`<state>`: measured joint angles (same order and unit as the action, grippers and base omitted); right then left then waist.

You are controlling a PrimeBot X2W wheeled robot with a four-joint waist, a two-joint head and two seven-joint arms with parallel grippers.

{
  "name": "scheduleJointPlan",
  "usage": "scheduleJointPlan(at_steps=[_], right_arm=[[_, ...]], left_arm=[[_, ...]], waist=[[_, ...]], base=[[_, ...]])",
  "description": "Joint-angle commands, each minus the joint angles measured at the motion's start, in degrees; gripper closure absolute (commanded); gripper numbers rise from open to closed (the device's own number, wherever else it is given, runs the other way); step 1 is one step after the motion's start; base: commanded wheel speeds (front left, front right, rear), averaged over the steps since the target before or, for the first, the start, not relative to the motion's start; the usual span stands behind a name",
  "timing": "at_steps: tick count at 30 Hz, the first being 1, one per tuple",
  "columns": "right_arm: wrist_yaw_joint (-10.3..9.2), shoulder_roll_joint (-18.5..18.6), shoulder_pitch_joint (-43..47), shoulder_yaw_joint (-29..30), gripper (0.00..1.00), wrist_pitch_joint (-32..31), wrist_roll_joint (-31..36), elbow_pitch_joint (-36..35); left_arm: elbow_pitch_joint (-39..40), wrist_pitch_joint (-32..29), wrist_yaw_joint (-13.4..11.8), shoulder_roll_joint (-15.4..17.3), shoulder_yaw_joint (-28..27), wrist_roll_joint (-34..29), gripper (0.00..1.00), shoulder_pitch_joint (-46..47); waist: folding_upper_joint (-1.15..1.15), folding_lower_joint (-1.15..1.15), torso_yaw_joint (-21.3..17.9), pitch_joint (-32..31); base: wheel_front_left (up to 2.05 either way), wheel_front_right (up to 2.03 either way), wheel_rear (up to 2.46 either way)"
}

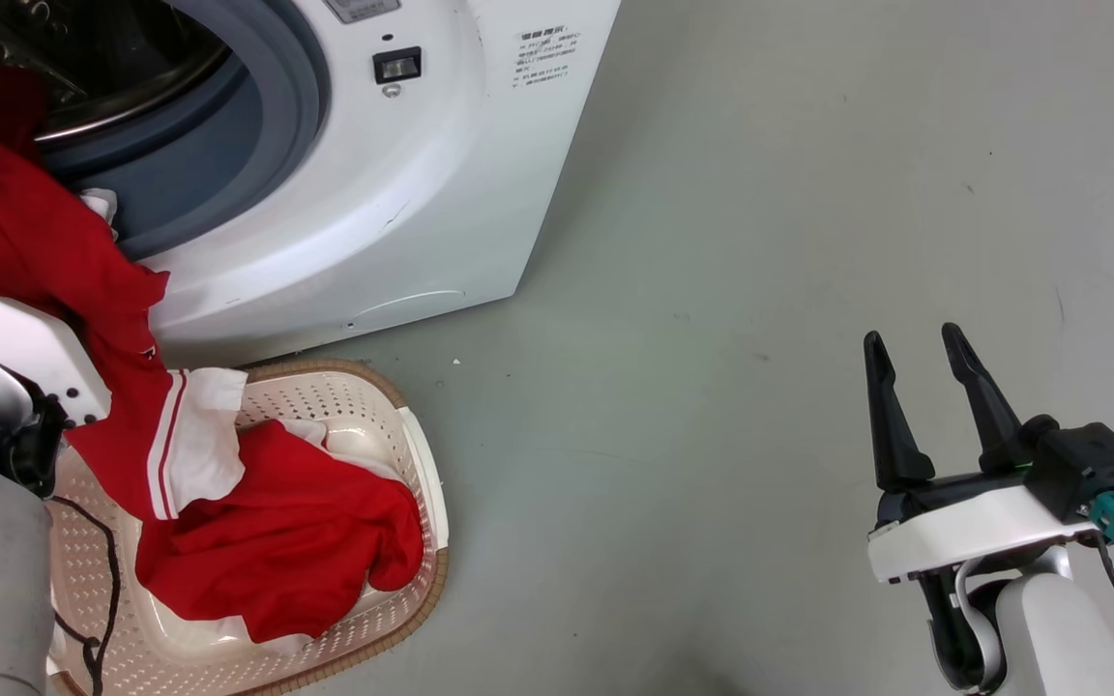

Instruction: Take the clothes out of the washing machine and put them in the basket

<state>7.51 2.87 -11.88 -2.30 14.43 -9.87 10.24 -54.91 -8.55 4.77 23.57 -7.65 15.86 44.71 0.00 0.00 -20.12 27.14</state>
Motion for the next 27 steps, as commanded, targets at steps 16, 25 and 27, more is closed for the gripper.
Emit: scheduleJointPlan(at_steps=[16, 25, 27], right_arm=[[-0.04, 0.0, 1.5, 1.2, 0.00, -1.0, 2.1, -0.2], [-0.04, 0.0, 4.3, 2.3, 0.00, -3.0, 3.9, -2.3], [-0.04, 0.0, 5.4, 2.9, 0.00, -4.1, 4.5, -3.5]], left_arm=[[-2.1, 13.2, -0.1, -2.3, 1.3, 0.4, 1.00, -3.6], [0.7, 21.9, -0.2, -5.9, 1.5, 1.1, 1.00, -8.8], [4.4, 23.4, -0.8, -7.6, 1.8, 0.9, 1.00, -10.9]], waist=[[0.00, 0.00, 2.7, -6.2], [0.00, 0.00, 5.4, -11.3], [0.00, 0.00, 6.7, -13.1]], base=[[0.00, 0.00, 0.00], [0.00, 0.00, 0.00], [0.00, 0.00, 0.00]])
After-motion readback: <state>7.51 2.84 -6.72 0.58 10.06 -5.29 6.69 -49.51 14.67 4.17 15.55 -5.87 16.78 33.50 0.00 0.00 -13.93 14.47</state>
